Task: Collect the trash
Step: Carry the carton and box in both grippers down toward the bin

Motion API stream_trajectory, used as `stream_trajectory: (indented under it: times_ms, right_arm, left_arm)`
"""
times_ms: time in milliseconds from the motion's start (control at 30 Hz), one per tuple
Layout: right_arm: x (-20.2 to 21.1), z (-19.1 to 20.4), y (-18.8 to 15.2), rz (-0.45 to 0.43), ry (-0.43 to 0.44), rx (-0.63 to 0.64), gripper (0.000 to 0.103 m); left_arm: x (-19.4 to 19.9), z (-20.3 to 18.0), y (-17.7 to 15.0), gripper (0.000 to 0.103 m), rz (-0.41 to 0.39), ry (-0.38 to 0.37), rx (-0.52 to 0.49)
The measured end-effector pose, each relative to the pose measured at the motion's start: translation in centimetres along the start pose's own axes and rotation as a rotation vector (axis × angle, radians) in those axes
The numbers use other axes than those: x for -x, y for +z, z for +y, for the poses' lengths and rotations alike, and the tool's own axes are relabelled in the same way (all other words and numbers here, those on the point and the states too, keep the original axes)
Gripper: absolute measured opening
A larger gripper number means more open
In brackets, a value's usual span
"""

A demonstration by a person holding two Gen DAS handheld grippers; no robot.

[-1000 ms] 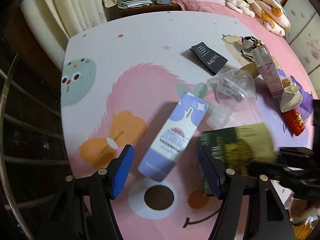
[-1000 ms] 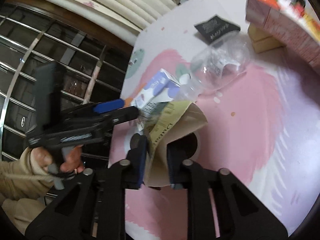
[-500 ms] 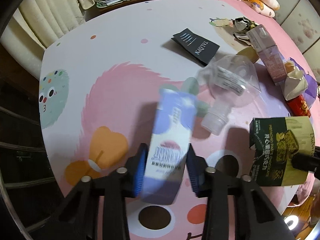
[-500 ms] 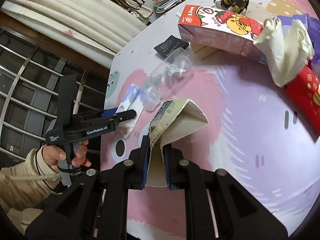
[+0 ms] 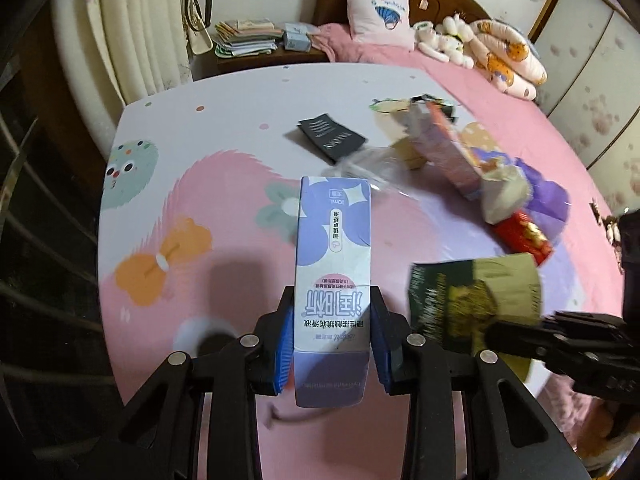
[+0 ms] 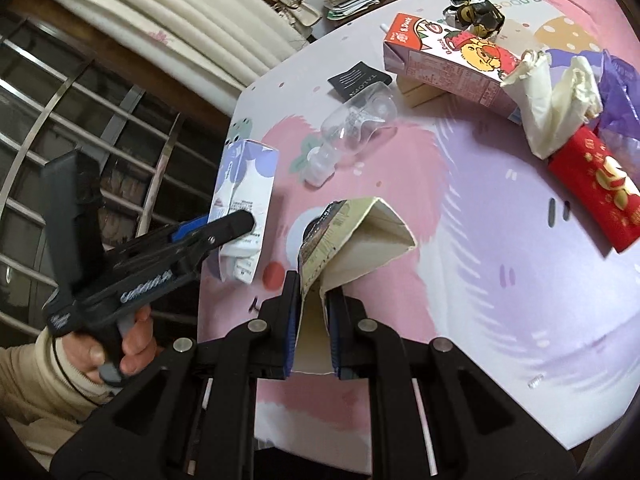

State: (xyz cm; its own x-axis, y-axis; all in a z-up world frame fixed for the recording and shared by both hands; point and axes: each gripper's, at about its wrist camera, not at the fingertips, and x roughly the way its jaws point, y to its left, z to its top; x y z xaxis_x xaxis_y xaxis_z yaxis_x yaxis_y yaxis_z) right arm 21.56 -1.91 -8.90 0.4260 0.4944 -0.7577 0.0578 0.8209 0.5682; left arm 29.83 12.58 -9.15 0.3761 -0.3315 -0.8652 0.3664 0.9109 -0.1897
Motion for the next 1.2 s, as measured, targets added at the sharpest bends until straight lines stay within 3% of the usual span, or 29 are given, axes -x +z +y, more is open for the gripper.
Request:
stream_trajectory:
  times_ms: [367, 700, 933, 1200]
  right_arm:
    - [9.3, -0.6, -7.9, 0.033, -0.003, 0.207, 0.010]
    - [17.0, -6.8, -18.9, 0.106, -0.011, 0.279, 0.010]
    - [17.4, -10.7, -25.1, 0.180, -0.027, 0.252, 0.010]
    - [12.5, -14.9, -30.0, 0.244, -0.097, 0.170, 0.010]
  left_arm:
    - [6.6, -10.5, -12.4, 0.033, -0.042, 0.050, 0.093]
    - [8.4, -19.5, -23.6, 0.033, -0.003, 0.098, 0.156]
    - [8.3, -23.3, -28.1, 0.033, 0.043, 0.119, 0.103]
    - [2.7, -24.3, -33.4, 0.033, 0.157, 0.107, 0.086]
